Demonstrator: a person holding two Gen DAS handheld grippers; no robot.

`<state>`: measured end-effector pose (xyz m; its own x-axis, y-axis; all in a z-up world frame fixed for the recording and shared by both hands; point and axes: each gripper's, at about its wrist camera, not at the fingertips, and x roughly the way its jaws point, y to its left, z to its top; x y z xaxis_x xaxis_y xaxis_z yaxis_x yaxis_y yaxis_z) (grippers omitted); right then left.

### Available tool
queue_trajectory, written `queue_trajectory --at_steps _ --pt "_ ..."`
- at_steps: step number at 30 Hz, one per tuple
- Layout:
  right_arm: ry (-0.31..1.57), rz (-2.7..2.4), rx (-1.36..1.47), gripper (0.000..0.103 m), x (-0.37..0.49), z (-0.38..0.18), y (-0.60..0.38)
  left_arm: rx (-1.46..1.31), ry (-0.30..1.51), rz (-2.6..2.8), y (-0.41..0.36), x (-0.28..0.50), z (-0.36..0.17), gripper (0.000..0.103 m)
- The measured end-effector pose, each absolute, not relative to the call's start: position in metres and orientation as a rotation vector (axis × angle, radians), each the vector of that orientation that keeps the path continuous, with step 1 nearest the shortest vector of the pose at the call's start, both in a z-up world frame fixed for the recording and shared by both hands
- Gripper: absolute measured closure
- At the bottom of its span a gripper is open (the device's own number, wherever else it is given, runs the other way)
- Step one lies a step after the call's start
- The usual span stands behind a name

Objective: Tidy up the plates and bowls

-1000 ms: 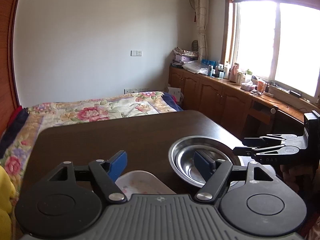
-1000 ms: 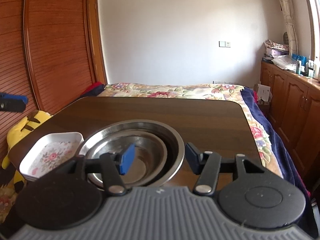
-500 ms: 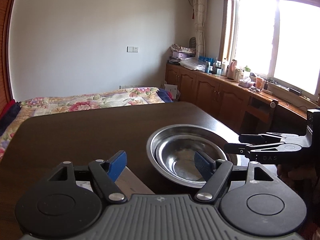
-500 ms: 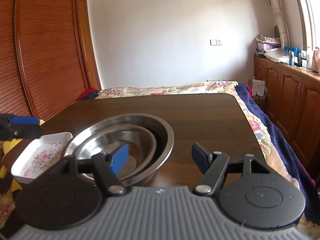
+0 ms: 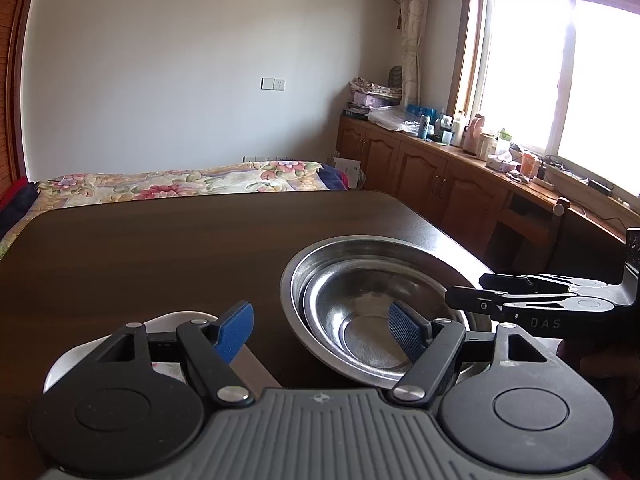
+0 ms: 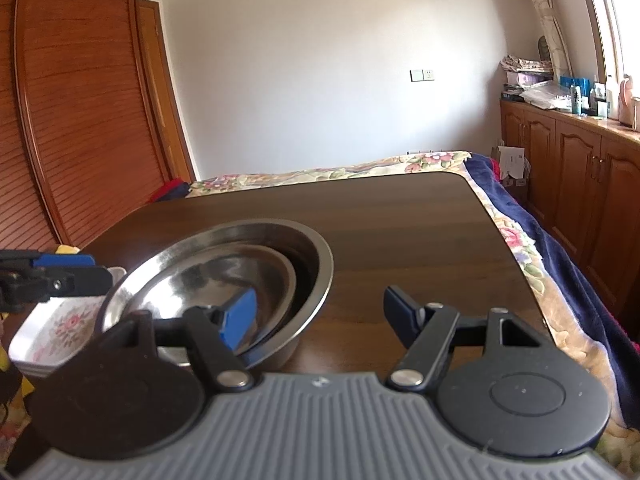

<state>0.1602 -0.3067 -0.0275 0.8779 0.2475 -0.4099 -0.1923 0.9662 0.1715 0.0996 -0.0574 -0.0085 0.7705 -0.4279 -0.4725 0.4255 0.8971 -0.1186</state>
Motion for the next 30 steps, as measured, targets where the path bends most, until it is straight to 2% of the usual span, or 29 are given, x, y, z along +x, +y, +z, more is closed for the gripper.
queue_trajectory --at_steps 4,11,19,21,25,28,30 --pt "0.451 0.229 0.155 0.032 0.165 -0.03 -0.31 -0.007 0.531 -0.456 -0.062 0.104 -0.012 0.008" --pt "0.461 0.235 0.188 0.032 0.17 -0.035 -0.313 -0.031 0.575 -0.467 -0.066 0.113 -0.017 0.02" --pt "0.485 0.26 0.229 0.033 0.18 -0.038 -0.313 -0.044 0.611 -0.456 -0.071 0.12 -0.02 0.025" --pt "0.491 0.264 0.228 0.04 0.18 -0.039 -0.312 -0.048 0.624 -0.455 -0.071 0.122 -0.021 0.029" --pt "0.507 0.283 0.258 0.047 0.181 -0.043 -0.313 -0.056 0.65 -0.45 -0.069 0.125 -0.025 0.032" --pt "0.508 0.297 0.267 0.055 0.18 -0.043 -0.311 -0.052 0.664 -0.455 -0.07 0.127 -0.027 0.045" --pt "0.506 0.31 0.262 0.067 0.179 -0.043 -0.308 -0.054 0.67 -0.463 -0.069 0.127 -0.028 0.047"
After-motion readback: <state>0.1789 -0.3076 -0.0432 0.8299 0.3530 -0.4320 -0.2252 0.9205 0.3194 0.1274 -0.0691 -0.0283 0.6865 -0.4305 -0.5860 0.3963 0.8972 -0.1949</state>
